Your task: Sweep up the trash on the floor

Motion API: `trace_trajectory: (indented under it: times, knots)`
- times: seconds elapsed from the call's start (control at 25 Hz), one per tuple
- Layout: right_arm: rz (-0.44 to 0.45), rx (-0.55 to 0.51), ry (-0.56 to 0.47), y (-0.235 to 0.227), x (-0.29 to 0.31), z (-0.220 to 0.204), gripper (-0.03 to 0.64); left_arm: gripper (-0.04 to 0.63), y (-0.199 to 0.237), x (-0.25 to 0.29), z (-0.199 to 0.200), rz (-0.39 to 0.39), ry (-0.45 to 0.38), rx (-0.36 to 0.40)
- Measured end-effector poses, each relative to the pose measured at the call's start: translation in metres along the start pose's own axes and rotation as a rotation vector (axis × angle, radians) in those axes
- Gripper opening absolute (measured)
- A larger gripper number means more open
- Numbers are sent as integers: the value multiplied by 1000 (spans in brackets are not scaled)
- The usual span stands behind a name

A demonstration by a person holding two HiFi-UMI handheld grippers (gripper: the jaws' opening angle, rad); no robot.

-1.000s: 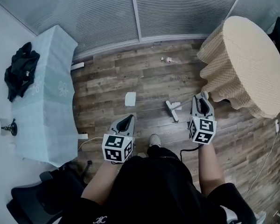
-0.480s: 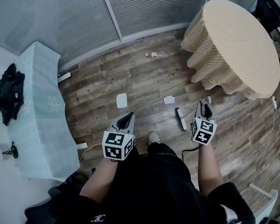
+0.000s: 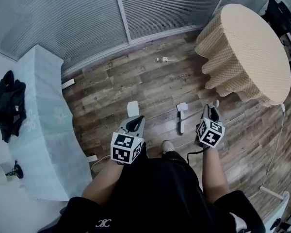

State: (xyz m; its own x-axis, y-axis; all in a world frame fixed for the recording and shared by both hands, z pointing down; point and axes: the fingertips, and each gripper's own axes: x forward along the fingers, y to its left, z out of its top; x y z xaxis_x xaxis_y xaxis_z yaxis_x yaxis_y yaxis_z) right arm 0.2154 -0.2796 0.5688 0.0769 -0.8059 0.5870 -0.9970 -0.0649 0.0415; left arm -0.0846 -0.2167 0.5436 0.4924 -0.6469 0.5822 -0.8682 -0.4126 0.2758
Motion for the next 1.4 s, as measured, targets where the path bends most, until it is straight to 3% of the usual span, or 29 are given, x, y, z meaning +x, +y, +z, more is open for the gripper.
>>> trace_trajectory:
  times: [0.32,0.64,0.96,1.4]
  knots:
    - [37,13,0,121,38,33,103,-5,103,-27,-1,18,6,-45]
    - [69,98,-1,190,65,54,101,-5,164,-43,5,32,-2,-67]
    - [82,175,-49,190,57,62,100,-5,178,-36,11,-8,-4,-57]
    - [-48,38,-75,131,-3,53,98,-5,139,-6,23,-115,7,13]
